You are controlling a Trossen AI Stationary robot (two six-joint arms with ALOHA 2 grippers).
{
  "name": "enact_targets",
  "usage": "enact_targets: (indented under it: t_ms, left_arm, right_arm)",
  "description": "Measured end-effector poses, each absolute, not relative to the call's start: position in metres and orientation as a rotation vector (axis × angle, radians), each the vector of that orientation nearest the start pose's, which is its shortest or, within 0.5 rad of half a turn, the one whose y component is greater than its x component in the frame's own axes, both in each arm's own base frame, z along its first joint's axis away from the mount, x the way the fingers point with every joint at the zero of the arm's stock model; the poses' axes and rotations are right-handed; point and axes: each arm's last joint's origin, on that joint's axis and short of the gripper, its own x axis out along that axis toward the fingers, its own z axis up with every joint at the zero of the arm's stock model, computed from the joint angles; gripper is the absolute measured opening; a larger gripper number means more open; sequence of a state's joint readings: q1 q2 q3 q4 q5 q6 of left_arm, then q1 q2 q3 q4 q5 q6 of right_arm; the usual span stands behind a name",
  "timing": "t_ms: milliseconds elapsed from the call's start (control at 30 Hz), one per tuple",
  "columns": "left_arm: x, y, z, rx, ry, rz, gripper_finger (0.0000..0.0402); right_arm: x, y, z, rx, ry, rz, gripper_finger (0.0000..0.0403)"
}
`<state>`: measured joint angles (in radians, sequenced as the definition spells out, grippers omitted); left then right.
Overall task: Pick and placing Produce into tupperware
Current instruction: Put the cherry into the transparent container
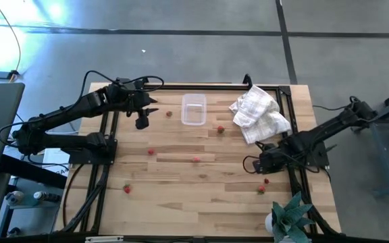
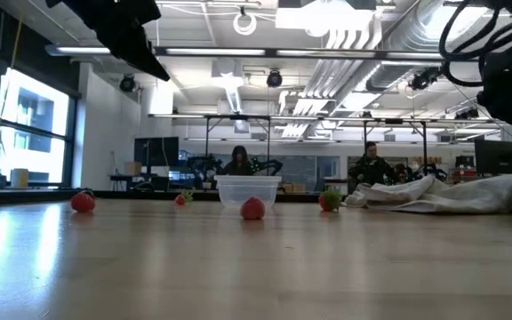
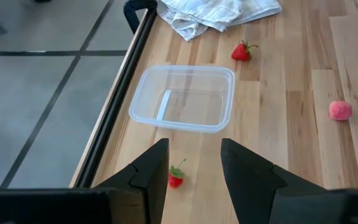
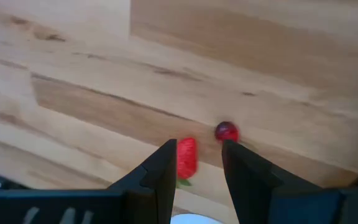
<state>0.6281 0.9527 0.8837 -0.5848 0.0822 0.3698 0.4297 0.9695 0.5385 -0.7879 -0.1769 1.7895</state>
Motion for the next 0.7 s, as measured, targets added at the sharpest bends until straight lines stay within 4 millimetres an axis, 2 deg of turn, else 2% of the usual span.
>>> enact_targets:
  t_ms: [367,700]
  left_arm:
    - [0.157,0.111,0.303,0.111,0.704,0.405,0.0136]
    - [0.157,0.111,0.303,0.111,0.704,0.405,0.0136]
  right_arm:
    - [0.122,0.079,0.159,1.38,1.348,-0.721,0.0119]
    - [0.121,0.08,0.155,1.372,1.353,-0.709,0.0119]
